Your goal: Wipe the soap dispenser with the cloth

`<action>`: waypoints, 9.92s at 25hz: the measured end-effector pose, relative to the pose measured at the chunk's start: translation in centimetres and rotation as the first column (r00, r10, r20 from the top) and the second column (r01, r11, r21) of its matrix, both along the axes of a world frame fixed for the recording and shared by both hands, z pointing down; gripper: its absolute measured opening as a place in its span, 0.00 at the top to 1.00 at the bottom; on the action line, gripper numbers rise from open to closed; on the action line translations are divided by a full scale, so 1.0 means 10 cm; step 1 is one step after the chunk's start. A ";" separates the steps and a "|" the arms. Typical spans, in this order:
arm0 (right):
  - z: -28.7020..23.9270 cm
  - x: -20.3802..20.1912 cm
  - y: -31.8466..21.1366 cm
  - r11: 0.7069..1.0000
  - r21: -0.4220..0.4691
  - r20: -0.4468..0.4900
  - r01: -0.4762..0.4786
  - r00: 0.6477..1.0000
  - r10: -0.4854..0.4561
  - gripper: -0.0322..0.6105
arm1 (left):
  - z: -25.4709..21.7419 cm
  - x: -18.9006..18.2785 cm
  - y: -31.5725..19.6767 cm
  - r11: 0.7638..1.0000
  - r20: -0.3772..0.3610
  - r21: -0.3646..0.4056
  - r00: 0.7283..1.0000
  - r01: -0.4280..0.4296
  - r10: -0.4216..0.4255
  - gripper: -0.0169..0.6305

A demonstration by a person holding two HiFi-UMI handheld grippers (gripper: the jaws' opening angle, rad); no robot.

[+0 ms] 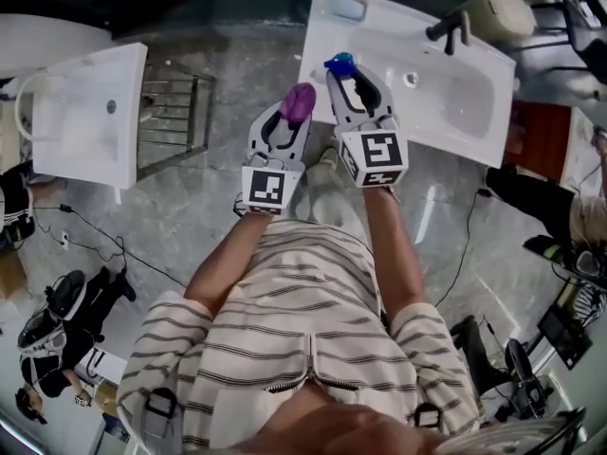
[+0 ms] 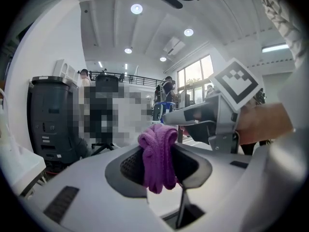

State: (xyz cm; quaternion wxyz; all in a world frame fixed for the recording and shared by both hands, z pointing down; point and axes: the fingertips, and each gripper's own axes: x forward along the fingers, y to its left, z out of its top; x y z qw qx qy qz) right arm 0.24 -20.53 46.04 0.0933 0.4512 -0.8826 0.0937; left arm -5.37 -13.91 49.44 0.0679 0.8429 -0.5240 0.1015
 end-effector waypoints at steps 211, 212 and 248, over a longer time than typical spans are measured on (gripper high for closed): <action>0.27 0.32 0.09 0.995 -0.022 0.052 -0.098 0.994 0.099 0.74 | -0.17 -0.19 -0.09 0.999 -0.049 -0.031 0.998 -0.037 0.035 0.77; 0.32 0.30 0.05 0.995 -0.025 0.050 -0.100 0.994 0.102 0.74 | -0.12 -0.20 -0.10 0.999 -0.041 -0.036 0.999 -0.033 0.031 0.77; 1.21 -0.14 -0.65 0.992 -0.127 0.051 -0.023 0.998 0.030 0.62 | 0.55 -0.31 -0.12 0.986 -0.069 -0.165 0.997 -0.038 0.027 0.77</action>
